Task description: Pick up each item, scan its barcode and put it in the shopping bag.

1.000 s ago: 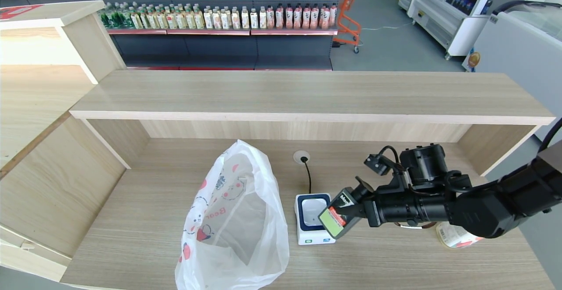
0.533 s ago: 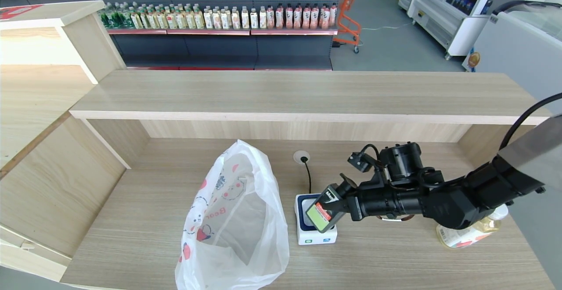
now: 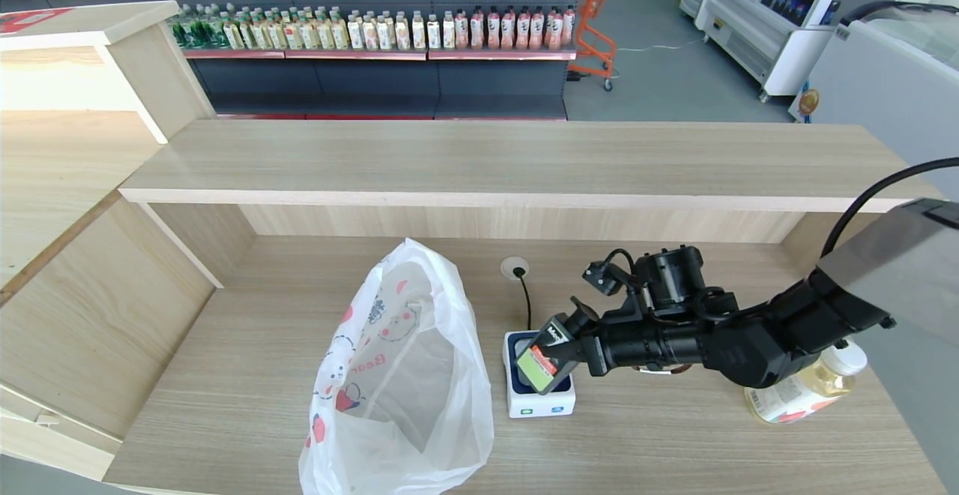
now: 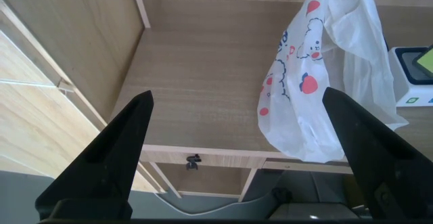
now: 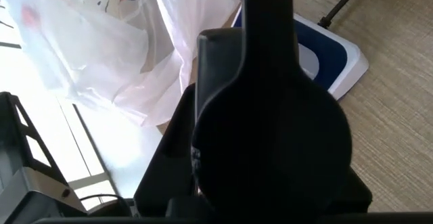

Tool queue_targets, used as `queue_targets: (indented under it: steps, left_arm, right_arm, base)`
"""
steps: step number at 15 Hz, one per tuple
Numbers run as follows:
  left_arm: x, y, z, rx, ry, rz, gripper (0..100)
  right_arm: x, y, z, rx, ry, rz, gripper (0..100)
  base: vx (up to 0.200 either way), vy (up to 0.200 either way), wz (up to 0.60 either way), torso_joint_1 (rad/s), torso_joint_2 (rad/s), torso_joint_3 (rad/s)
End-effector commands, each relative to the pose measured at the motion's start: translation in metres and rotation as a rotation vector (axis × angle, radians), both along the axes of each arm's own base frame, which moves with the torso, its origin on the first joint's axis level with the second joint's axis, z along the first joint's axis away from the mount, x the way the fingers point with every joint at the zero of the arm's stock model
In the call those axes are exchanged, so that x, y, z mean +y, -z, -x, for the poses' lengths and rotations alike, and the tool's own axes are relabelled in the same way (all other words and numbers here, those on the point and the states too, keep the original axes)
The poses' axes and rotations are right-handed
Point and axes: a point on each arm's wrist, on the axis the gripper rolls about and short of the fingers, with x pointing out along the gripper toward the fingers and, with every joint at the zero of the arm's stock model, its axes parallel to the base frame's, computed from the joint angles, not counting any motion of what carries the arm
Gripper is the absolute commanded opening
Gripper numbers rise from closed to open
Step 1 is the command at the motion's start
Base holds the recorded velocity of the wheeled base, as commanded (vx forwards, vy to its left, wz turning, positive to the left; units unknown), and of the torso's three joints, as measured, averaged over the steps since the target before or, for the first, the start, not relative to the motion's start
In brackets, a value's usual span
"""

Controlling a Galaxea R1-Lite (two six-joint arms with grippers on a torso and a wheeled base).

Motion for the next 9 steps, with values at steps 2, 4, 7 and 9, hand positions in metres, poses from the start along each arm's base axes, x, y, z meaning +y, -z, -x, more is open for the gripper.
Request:
queue_targets:
  steps: [2,4,7,9]
  left_arm:
    - [0.000,0.000,0.000,0.000,-0.001,-0.001,100]
    - [0.000,0.000,0.000,0.000,-0.001,0.000,100]
    - [0.000,0.000,0.000,0.000,-0.001,0.000,100]
    - [0.000,0.000,0.000,0.000,-0.001,-0.001,100]
  right_arm:
    - [0.000,-0.006,-0.002,-0.018,0.006,-0.012,0]
    - [-0.007,-0.044,0.006,-0.076,0.034,-0.072,0]
    - [-0.045,-0.112,0.032,-0.305,0.106,-0.149,0]
    - [-0.076,-0.135,0.068,-0.522,0.132,-0.125,0]
  base:
    - [0.000,0.000,0.00,0.000,0.00,0.000]
    - [0.000,0.000,0.00,0.000,0.00,0.000]
    - [0.000,0.000,0.00,0.000,0.00,0.000]
    - [0.000,0.000,0.00,0.000,0.00,0.000]
